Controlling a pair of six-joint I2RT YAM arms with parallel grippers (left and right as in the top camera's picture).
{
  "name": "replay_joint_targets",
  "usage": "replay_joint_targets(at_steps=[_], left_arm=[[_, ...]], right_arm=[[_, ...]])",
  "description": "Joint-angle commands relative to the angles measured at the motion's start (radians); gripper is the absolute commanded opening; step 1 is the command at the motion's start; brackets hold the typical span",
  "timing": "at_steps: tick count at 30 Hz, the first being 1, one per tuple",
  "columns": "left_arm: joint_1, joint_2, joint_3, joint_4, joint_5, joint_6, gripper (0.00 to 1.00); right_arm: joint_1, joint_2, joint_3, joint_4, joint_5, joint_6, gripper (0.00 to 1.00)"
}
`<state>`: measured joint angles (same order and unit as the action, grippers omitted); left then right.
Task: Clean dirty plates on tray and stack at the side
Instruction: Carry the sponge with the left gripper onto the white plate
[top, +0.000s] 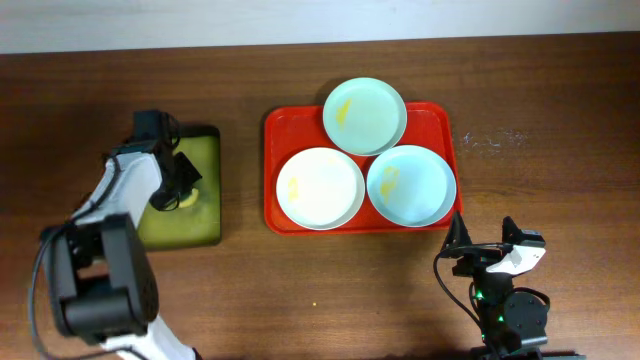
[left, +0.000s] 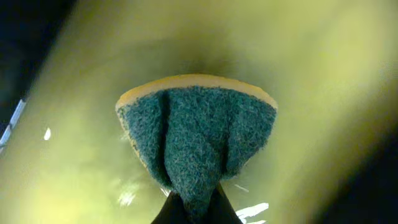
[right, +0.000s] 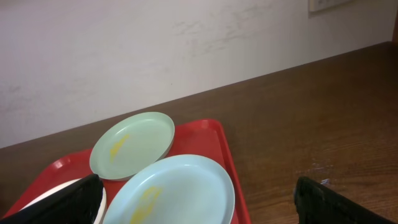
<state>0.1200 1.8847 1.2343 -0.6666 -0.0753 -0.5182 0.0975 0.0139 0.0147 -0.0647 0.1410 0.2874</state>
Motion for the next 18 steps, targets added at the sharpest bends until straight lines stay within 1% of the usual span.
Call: replay_joint_targets(at_steps=[1, 4, 7, 11, 14, 15, 17, 18], left_arm=[[0.001, -0.193, 0.028, -0.001, 0.062, 0.019, 0.0], [0.0, -0.278, 0.028, -0.002, 0.061, 0.019, 0.0], [0.0, -0.291, 0.027, -0.001, 0.06, 0.019, 0.0], [0.0, -0.227, -0.012, 0.019, 0.05, 0.018, 0.0], [0.0, -0.109, -0.035, 0.049, -0.007, 0.019, 0.0], [0.002, -0.079, -0.035, 0.048, -0.017, 0.051, 0.0], [0.002, -0.082, -0.032, 0.039, -0.016, 0.124, 0.0], [0.002, -0.094, -0.025, 0.027, -0.019, 0.14, 0.0]], right_arm=[[-0.007, -0.003, -0.009, -0.002, 0.002, -0.002, 0.99], [-0.007, -0.003, -0.009, -0.002, 0.002, -0.002, 0.99], [-0.007, -0.003, -0.009, -0.002, 0.002, -0.002, 0.99], [-0.007, -0.003, -0.009, -0.002, 0.002, -0.002, 0.99], [-0.007, -0.003, -0.009, -0.002, 0.002, -0.002, 0.99], [-0.007, -0.003, -0.009, -0.002, 0.002, -0.002, 0.99], [-0.007, -0.003, -0.009, -0.002, 0.002, -0.002, 0.99], [-0.007, -0.003, -0.009, -0.002, 0.002, -0.002, 0.98]])
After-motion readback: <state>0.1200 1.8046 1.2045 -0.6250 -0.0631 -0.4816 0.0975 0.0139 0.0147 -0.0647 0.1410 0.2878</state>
